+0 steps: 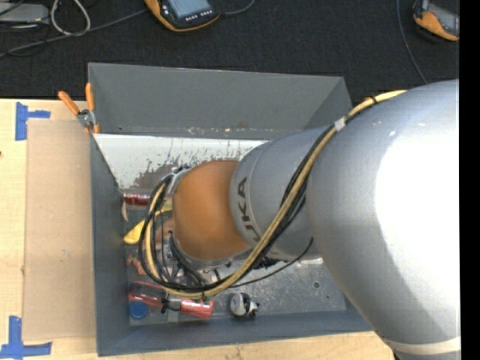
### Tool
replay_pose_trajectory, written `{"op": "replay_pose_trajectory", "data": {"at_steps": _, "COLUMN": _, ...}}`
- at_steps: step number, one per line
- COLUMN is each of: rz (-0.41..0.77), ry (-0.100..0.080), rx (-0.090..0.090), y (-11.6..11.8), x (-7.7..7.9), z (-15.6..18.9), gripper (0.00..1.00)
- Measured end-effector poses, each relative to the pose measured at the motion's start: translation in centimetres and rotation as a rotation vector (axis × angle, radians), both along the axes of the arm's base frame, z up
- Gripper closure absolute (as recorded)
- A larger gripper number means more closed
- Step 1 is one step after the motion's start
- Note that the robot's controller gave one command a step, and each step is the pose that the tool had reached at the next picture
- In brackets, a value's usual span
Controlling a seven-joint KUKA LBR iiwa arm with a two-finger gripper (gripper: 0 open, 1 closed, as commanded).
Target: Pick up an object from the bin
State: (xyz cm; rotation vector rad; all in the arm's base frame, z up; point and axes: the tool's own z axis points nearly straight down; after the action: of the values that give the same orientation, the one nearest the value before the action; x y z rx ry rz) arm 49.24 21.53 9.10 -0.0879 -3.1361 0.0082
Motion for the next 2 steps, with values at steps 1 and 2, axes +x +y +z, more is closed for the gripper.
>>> {"op": "replay_pose_trajectory", "data": {"at_steps": 1, "rz": 0.175, "ry": -0.002, "rx": 0.002, "y": 0.4, "x": 0.9, "z": 0.0, "gripper": 0.00}}
{"op": "replay_pose_trajectory", "data": {"at_steps": 2, "rz": 0.289, "ry": 0.004, "rx": 0.003, "y": -3.6, "x": 2.9, "z": 7.0, "gripper": 0.00}}
